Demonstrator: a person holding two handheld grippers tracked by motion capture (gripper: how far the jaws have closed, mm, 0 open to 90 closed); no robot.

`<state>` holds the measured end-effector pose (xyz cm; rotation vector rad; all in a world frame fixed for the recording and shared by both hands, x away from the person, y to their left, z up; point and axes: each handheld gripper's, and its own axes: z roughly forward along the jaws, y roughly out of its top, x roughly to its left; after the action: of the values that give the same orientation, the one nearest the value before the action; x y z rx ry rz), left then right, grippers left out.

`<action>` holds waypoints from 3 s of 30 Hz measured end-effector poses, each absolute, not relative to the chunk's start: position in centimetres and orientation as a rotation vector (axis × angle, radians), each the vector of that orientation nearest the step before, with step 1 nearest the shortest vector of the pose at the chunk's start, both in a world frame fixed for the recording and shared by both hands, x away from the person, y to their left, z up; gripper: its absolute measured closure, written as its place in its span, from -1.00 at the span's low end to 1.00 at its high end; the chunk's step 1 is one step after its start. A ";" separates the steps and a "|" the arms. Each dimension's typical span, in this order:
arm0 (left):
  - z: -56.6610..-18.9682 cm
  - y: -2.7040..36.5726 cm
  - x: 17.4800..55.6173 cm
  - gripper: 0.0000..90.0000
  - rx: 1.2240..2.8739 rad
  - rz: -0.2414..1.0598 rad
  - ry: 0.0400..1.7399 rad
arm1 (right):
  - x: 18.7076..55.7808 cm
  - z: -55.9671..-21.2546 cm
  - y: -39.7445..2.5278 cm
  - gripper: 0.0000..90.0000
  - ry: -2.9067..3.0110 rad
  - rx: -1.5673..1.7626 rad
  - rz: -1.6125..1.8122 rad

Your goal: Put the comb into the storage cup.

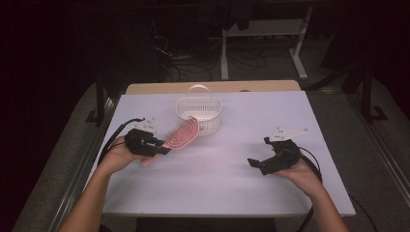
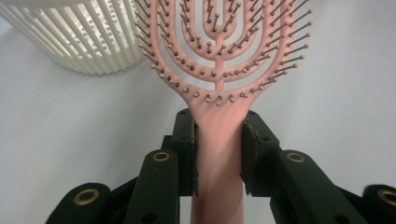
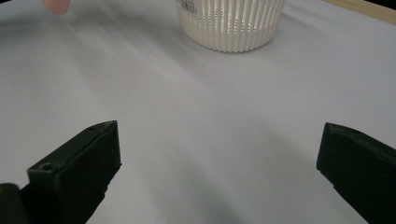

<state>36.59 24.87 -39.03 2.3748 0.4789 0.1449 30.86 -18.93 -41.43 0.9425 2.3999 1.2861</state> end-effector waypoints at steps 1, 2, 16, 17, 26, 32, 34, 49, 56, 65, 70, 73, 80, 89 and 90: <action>-39.0 24.9 36.6 0.57 2.369 0.151 0.481 | 30.8 -41.4 -18.9 -1.00 2.399 0.944 1.287; -39.0 24.9 36.6 0.57 2.363 0.150 0.487 | 30.8 -41.4 -18.9 -1.00 2.398 0.943 1.288; -38.6 25.2 36.7 0.57 2.257 0.197 0.521 | 30.8 -41.3 -18.9 -1.00 2.397 0.942 1.290; -38.6 25.2 36.7 0.57 2.241 0.199 0.528 | 30.8 -41.3 -18.9 -1.00 2.396 0.942 1.290; -38.2 25.5 36.8 0.57 2.154 0.231 0.553 | 30.8 -41.4 -18.9 -1.00 2.398 0.942 1.288; -37.8 25.7 36.8 0.57 2.104 0.253 0.565 | 30.8 -41.4 -18.8 -1.00 2.400 0.939 1.289; -37.8 25.7 36.9 0.57 2.085 0.264 0.569 | 30.8 -41.4 -18.8 -1.00 2.401 0.938 1.290; -37.0 25.6 37.4 0.56 2.008 0.303 0.593 | 30.9 -41.4 -18.8 -1.00 2.404 0.936 1.303; -36.4 25.3 38.0 0.57 1.979 0.309 0.590 | 31.0 -41.3 -18.8 -1.00 2.401 0.939 1.308; -35.5 24.8 39.0 0.57 1.941 0.308 0.581 | 30.9 -41.3 -18.9 -1.00 2.398 0.941 1.313; -35.1 24.2 39.6 0.56 1.935 0.311 0.572 | 30.9 -41.3 -18.9 -1.00 2.396 0.943 1.317; -34.8 23.8 39.9 0.56 1.926 0.310 0.565 | 31.0 -41.3 -18.9 -1.00 2.394 0.942 1.319; -34.2 23.1 40.8 0.56 1.915 0.316 0.551 | 31.0 -41.3 -19.0 -1.00 2.391 0.946 1.323; -33.4 22.1 42.4 0.56 1.889 0.313 0.549 | 30.9 -41.3 -18.9 -1.00 2.390 0.949 1.325; -33.3 22.0 42.6 0.56 1.889 0.314 0.547 | 30.9 -41.3 -19.0 -1.00 2.390 0.948 1.325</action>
<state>42.59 21.96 -33.34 1.8885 0.5469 0.3144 30.94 -18.96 -41.25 0.9481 2.3899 1.3255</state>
